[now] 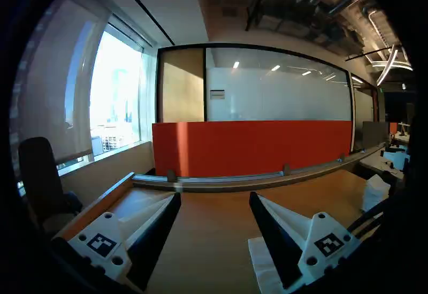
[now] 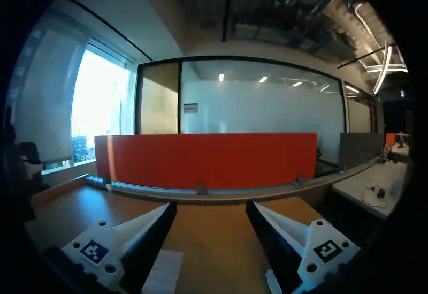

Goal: Fold towel

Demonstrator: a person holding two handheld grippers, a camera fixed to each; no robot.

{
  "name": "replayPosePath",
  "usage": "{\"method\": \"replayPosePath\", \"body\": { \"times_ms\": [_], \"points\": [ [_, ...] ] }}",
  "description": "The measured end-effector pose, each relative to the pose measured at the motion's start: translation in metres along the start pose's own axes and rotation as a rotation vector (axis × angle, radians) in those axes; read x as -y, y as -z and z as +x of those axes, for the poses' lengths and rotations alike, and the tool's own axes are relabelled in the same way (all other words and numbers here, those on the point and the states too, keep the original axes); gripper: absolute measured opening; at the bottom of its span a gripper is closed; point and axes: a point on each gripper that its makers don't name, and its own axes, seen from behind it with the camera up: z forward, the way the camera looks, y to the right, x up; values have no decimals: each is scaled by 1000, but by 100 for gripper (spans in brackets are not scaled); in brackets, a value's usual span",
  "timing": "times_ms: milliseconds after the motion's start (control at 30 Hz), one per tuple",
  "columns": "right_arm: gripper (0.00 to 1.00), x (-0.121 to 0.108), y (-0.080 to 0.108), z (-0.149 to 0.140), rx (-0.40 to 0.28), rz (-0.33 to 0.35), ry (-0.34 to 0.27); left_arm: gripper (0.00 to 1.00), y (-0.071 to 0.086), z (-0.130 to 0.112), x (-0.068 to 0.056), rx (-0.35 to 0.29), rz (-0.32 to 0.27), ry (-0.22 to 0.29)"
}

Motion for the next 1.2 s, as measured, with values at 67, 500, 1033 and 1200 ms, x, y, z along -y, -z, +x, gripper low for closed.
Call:
{"method": "replayPosePath", "body": {
  "times_ms": [67,500,1033,1200],
  "points": [
    [100,5,0,-1,15,18,12,95,-3,-9,-5,13,-10,3],
    [100,45,7,-20,160,203,111,95,-5,-28,-41,108,-155,-48],
    [100,67,18,-59,301,355,188,95,-1,-66,-68,208,-273,-123],
    [100,71,23,-80,337,381,219,95,3,-87,-75,240,-295,-140]
  ]
}}
